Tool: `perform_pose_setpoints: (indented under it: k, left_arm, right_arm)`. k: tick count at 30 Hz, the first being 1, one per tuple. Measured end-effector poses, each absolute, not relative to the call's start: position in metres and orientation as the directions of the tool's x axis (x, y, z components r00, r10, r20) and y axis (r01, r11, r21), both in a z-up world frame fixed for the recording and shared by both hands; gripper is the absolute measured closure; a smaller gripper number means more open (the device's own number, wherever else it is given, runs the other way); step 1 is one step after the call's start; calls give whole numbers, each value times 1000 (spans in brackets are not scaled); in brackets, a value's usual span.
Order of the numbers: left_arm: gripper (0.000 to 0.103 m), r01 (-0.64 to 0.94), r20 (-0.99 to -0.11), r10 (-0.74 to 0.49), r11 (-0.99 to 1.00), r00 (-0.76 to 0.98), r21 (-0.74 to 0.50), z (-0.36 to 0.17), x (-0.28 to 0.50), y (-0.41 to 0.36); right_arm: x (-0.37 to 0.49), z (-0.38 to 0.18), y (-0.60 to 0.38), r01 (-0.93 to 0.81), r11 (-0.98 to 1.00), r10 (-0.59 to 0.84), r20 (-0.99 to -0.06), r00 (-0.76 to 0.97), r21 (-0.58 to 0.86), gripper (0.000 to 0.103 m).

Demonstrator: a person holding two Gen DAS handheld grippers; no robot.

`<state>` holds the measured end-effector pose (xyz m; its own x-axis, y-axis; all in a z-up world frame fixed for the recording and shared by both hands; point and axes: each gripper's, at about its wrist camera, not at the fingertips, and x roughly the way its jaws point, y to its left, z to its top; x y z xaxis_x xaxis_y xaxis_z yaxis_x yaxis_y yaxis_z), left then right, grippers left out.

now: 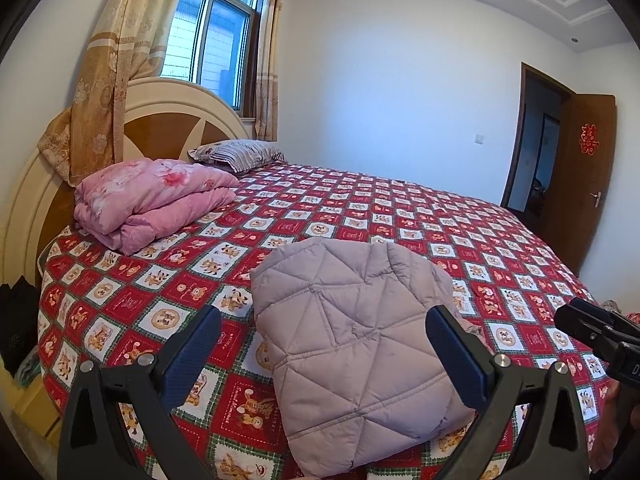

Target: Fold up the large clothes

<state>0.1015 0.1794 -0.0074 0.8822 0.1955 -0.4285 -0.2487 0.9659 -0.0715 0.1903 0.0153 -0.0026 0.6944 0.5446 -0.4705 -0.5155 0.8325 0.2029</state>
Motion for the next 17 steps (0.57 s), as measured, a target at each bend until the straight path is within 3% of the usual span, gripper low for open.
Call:
perform_pose_setpoints:
  k: [17]
  left_arm:
    - [1,-228,-413,204,974,888,-8,-13,104,167]
  right_arm:
    - [193,-8,11,-509,834,541,-488,685,210,21]
